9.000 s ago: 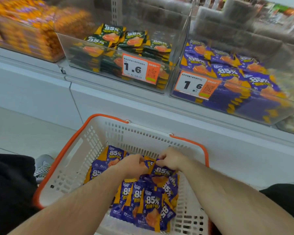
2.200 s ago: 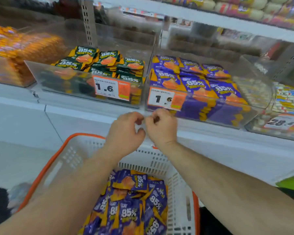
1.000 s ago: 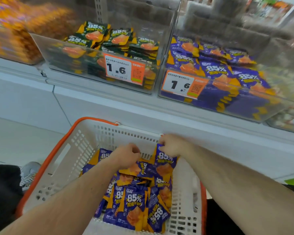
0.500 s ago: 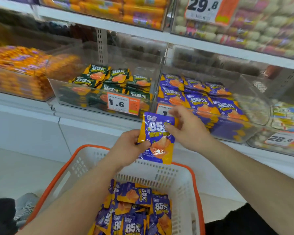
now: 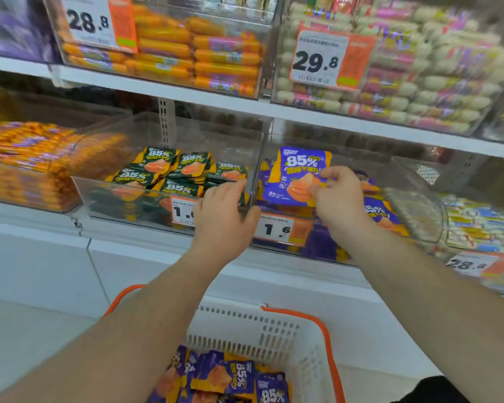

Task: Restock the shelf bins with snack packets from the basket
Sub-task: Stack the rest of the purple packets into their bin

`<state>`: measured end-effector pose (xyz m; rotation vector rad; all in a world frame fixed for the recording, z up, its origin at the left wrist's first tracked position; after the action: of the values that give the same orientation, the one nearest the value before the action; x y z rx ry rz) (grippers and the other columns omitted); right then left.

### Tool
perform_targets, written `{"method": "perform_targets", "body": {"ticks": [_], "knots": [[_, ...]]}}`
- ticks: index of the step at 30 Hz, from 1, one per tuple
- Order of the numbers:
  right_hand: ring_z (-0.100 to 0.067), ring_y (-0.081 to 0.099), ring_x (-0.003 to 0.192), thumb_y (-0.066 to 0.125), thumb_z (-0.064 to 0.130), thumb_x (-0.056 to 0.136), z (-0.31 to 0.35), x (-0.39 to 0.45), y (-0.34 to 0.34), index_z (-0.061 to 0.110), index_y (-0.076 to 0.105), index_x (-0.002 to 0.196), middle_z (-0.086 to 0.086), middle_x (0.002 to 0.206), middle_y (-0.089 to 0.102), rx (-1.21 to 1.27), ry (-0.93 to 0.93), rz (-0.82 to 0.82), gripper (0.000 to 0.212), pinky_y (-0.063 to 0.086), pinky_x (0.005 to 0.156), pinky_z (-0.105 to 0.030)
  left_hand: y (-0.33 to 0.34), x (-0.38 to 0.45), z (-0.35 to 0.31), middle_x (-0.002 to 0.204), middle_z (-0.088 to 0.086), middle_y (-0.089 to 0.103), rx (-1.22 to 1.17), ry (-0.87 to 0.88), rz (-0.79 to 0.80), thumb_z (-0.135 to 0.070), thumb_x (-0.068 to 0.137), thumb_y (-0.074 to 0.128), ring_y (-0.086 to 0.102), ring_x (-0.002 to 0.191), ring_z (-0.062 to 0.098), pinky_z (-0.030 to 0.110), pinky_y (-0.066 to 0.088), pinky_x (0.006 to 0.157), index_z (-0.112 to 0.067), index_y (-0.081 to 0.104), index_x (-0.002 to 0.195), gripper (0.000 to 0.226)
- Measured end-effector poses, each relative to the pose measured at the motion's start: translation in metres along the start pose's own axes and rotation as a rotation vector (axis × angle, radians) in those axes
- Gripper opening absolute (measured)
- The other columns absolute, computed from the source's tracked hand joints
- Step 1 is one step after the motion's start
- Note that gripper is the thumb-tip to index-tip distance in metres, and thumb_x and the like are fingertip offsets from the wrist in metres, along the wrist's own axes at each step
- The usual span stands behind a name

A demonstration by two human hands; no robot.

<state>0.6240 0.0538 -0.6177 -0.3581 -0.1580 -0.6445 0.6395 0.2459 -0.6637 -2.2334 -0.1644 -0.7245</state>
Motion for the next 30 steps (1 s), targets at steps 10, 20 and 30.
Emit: {"method": "perform_targets", "body": {"ticks": [10,20,30], "knots": [[-0.025,0.055,0.083,0.070,0.036,0.088,-0.002,0.028,0.034,0.007,0.055,0.096,-0.008,0.085,0.057,-0.702,0.097,0.274,0.034,0.043,0.065,-0.032,0.029,-0.016,0.021,0.119,0.005,0.061,0.313,0.176,-0.017,-0.028,0.063,0.074,0.049,0.121,0.029,0.043,0.017,0.111,-0.013,0.053,0.133,0.075],[-0.028,0.060,0.091,0.066,0.040,0.087,0.001,0.020,0.030,0.008,0.057,0.089,-0.012,0.108,0.061,-0.904,0.042,0.236,0.033,0.044,0.064,-0.032,0.028,-0.022,0.021,0.154,0.011,0.032,0.160,0.140,0.014,-0.023,0.078,0.069,0.020,0.145,0.032,0.047,0.007,0.120,-0.010,0.035,0.147,0.078],[-0.026,0.054,0.073,0.055,0.012,0.074,-0.115,-0.105,0.100,0.015,0.058,0.073,0.000,0.076,0.059,-0.598,-0.407,0.570,0.005,0.043,0.062,-0.032,0.064,-0.144,0.091,0.122,0.001,0.061,-0.100,-0.369,0.761,-0.016,0.092,0.054,0.058,0.109,0.021,0.032,0.046,0.088,-0.018,0.056,0.126,0.034]]}}
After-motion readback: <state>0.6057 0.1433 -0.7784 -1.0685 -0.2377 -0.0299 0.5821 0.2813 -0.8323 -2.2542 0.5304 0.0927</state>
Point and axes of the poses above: each hand's wrist, its own x-axis towards the middle knuckle, its own y-axis out of the palm, z = x × y, the point moved 2 cm from there along x, towards the middle knuckle
